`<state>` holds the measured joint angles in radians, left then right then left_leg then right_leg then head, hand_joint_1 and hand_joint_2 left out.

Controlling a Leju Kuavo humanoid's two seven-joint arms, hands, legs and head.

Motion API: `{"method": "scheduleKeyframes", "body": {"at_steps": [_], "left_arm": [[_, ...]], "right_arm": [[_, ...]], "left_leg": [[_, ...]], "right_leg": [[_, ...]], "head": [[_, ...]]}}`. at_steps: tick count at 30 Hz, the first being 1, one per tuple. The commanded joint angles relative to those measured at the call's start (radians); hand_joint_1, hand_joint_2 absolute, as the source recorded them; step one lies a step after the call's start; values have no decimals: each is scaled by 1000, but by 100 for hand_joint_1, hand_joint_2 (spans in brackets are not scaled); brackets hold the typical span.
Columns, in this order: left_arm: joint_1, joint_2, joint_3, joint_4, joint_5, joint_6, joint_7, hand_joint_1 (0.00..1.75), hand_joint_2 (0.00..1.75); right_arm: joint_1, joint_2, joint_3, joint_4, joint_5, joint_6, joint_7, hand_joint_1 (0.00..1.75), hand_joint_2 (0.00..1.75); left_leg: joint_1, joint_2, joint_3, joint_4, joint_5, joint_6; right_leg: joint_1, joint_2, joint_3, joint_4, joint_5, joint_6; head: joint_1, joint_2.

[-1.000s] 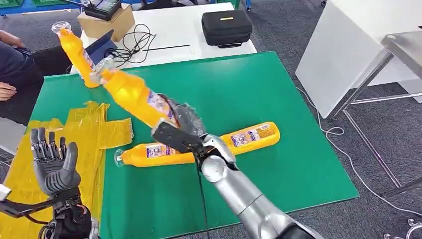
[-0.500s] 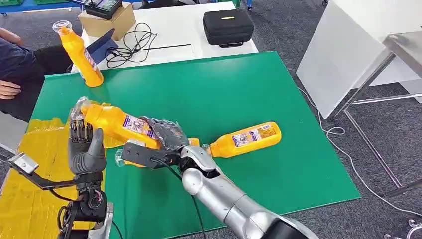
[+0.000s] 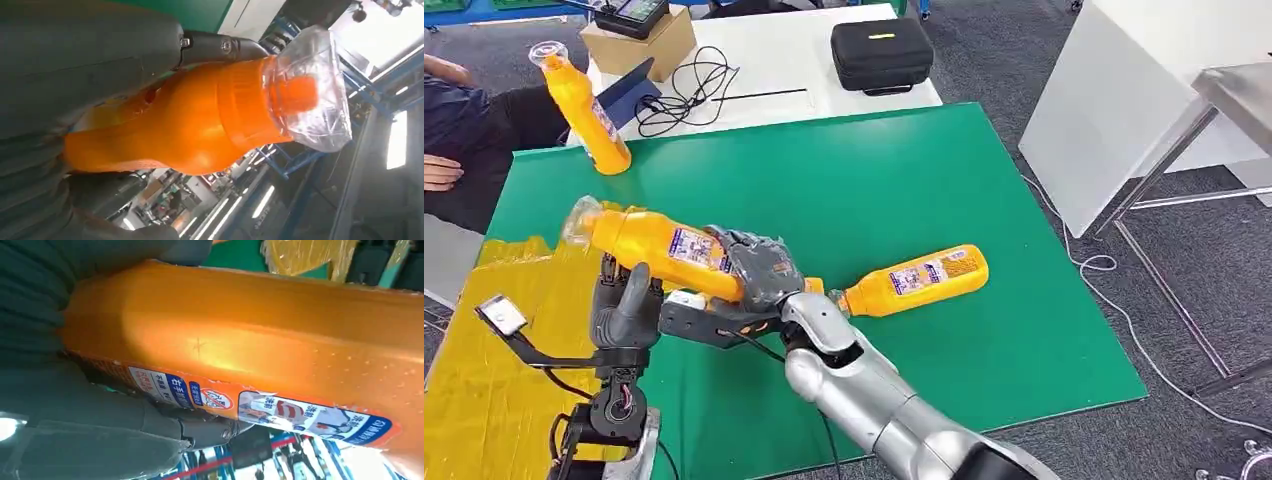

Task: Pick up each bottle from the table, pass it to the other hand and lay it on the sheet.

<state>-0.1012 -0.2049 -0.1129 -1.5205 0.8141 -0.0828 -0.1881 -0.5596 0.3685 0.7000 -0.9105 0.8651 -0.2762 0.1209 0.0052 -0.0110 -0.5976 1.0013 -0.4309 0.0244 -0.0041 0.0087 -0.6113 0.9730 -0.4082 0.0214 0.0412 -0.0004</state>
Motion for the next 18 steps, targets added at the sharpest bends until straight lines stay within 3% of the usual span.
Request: {"method": "scheduleKeyframes", "body": {"at_steps": [1,9,15,18], "left_arm": [[-33,19,-20,71,11,-12,38,0,175],[-22,18,13,46,3,-12,61,0,175],[-19,16,23,44,-5,-9,67,0,175],[-19,13,30,41,-11,-9,69,0,175]], "right_arm": [[-16,-19,10,-5,74,16,21,175,175],[-1,-19,121,-6,165,94,110,175,175],[18,-19,142,-8,120,122,139,175,175],[13,-19,232,13,166,143,142,175,175]], "left_leg": [[0,-1,2,-1,0,-1],[0,0,5,-1,-2,-1],[0,0,2,-1,0,0],[0,0,2,-1,0,-1]], "right_leg": [[0,-2,3,-1,-1,0],[1,-1,5,-1,-2,0],[0,-1,2,-1,-1,0],[0,-1,2,-1,-1,0]], "head": [[0,0],[0,0],[0,0],[0,0]]}}
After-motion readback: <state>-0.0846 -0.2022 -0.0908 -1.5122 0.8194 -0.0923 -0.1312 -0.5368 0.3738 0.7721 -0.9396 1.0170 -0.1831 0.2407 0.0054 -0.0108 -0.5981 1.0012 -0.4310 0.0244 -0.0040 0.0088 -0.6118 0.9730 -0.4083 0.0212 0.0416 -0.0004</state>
